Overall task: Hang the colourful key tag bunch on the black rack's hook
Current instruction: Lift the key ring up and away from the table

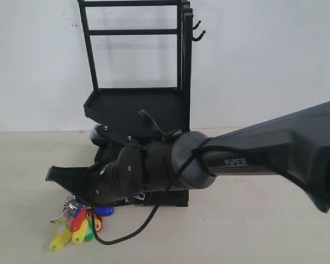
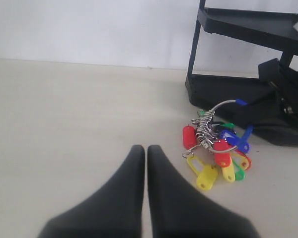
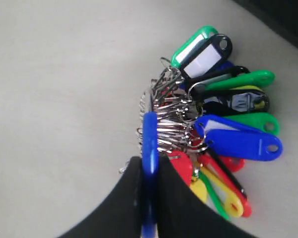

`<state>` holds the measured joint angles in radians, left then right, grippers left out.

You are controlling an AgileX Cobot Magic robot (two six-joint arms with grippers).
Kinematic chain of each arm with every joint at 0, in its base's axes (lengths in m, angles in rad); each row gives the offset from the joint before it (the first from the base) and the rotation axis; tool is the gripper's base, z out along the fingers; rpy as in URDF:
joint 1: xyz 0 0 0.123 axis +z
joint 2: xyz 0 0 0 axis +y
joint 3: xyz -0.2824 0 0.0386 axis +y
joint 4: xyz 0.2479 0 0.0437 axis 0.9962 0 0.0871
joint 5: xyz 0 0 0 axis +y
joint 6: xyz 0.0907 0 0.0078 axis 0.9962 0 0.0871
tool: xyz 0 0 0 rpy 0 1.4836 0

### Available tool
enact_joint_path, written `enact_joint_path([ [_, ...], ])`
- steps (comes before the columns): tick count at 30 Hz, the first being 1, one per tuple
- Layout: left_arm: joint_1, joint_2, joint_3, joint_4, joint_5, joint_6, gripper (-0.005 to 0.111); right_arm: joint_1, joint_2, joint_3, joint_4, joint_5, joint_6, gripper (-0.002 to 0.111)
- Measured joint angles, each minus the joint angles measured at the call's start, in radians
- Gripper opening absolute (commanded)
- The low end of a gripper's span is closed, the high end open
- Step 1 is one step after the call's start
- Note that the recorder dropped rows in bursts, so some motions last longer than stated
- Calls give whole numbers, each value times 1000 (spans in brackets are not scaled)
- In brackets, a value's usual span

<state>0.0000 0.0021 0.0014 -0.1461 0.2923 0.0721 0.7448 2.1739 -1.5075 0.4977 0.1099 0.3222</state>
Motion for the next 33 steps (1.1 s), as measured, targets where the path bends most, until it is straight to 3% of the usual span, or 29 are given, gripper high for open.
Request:
enact_joint_path([
  [19, 0, 0, 0, 0, 0, 0, 4, 35, -133, 0, -6, -86, -259, 0],
  [33, 0, 0, 0, 0, 0, 0, 4, 34, -309, 24, -10, 6, -390, 0],
])
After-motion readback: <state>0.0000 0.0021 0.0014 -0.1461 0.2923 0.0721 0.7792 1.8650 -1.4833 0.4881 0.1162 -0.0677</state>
